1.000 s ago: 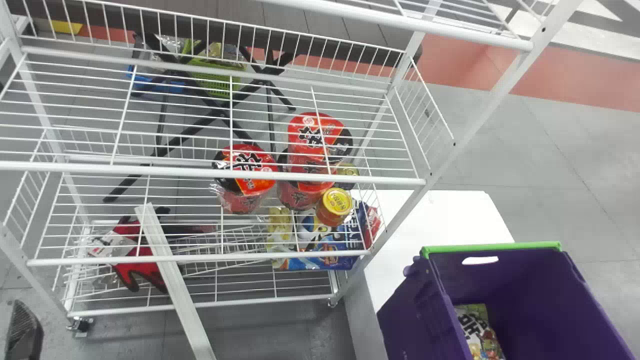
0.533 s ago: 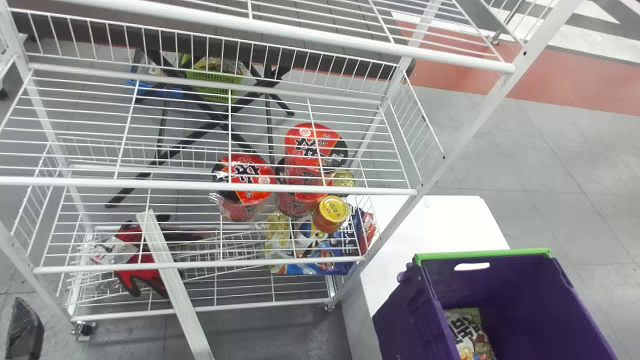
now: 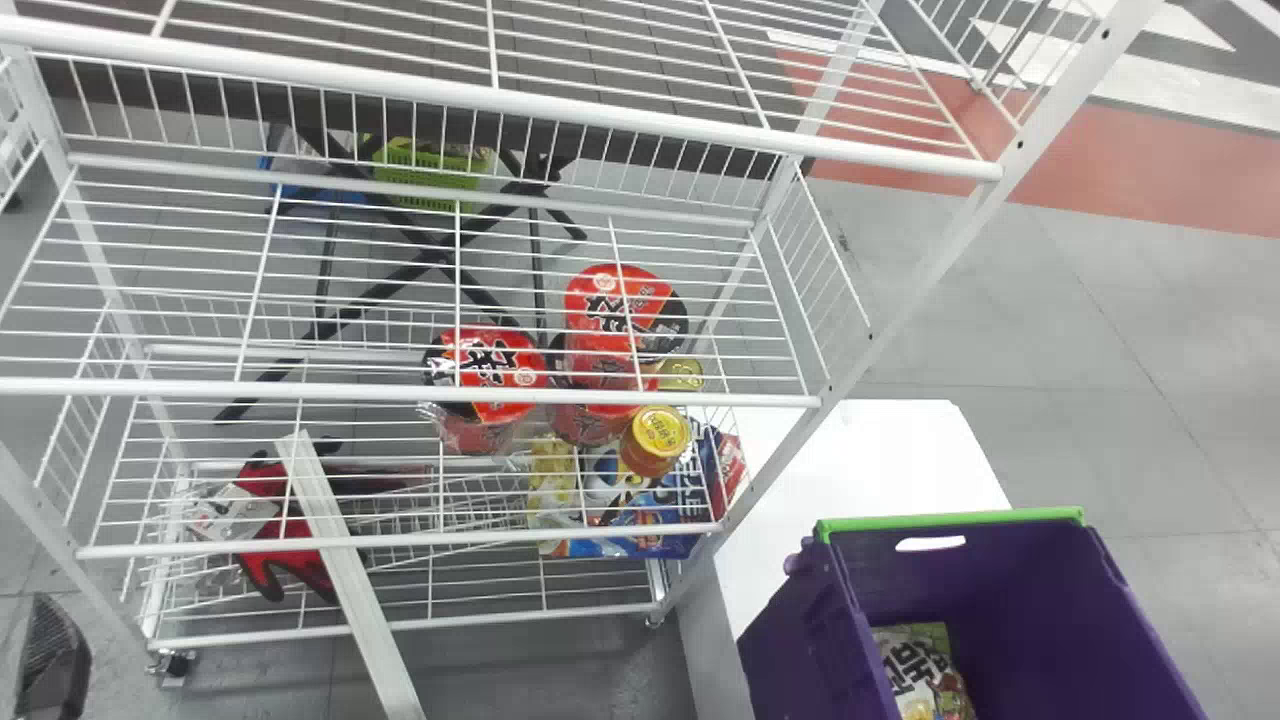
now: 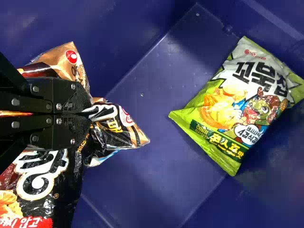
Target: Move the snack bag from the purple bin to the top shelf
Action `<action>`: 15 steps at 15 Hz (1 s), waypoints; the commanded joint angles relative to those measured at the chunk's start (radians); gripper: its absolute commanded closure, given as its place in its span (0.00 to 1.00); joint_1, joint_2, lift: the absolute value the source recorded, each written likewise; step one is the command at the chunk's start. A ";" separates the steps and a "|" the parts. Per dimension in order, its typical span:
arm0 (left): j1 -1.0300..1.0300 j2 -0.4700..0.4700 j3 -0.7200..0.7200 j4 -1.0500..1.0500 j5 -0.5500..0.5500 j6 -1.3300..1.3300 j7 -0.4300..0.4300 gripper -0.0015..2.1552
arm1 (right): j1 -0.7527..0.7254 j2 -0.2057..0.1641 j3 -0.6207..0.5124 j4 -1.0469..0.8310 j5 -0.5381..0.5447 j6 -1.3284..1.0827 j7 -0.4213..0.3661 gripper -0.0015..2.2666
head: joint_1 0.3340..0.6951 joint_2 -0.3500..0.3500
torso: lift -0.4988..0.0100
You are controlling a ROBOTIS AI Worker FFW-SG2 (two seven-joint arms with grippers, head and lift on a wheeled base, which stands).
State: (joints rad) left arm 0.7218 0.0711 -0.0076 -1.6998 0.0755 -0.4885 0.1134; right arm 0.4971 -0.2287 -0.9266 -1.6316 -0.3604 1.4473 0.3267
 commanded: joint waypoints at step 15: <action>0.007 -0.001 -0.003 -0.007 0.000 -0.003 0.000 0.03 | 0.000 -0.004 -0.003 -0.001 0.000 0.012 -0.002 0.99 | 1.00 0.00 | 0.45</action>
State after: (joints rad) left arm 0.7277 0.0705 -0.0107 -1.7053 0.0767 -0.4905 0.1136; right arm 0.4970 -0.2322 -0.9279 -1.6322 -0.3605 1.4557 0.3252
